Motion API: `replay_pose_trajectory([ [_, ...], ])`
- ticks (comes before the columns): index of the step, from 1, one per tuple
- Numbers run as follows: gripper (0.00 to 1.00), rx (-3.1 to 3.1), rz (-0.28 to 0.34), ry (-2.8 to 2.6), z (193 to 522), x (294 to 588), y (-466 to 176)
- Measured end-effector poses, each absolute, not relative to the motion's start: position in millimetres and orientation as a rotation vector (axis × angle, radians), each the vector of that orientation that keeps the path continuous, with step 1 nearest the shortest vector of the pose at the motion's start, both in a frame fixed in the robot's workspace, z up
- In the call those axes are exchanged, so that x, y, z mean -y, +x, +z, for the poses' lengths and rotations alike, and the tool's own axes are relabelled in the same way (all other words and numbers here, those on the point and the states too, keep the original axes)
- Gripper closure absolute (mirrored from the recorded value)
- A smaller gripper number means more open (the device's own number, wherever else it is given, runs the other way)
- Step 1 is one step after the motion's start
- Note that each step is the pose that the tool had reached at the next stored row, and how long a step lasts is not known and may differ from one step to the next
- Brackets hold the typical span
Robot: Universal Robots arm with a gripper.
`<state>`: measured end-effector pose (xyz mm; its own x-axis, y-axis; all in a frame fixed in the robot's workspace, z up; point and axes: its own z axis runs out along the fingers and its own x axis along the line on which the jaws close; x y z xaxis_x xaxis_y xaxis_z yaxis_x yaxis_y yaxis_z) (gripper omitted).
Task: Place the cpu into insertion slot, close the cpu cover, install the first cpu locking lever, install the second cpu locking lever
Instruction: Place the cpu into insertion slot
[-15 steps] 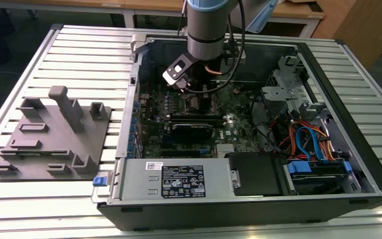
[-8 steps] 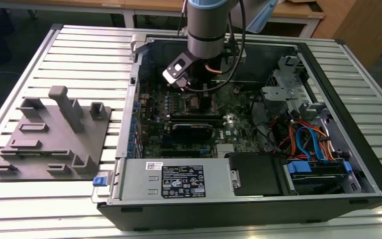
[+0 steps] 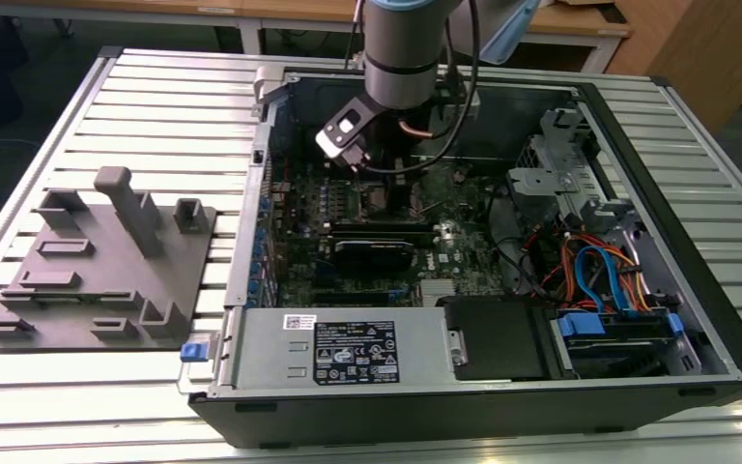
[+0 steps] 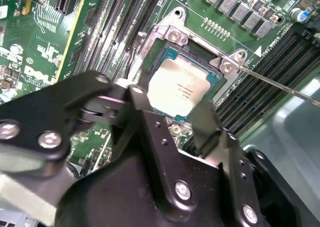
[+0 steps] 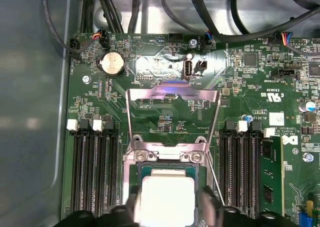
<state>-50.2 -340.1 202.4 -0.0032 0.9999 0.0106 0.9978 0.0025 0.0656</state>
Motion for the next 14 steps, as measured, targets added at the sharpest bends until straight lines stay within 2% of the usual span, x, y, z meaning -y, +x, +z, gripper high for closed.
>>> replay_pose_trajectory([
  [1, 0.4, -2.197, 0.083, 2.19, 202.9, 340.1, -50.2],
  [3, 0.52, -2.197, 0.082, 2.191, 203.6, 340.0, -50.2],
  [4, 0.52, -2.197, 0.082, 2.191, 203.9, 340.1, -50.2],
  [7, 0.7, -2.198, 0.08, 2.192, 204.9, 340.1, -50.2],
  [9, 0.7, -2.198, 0.079, 2.193, 205.6, 340.1, -50.2],
  [12, 0.87, -2.198, 0.078, 2.194, 206.6, 340.1, -50.2],
  [14, 0.9, -2.198, 0.077, 2.195, 207.1, 340.0, -50.2],
])
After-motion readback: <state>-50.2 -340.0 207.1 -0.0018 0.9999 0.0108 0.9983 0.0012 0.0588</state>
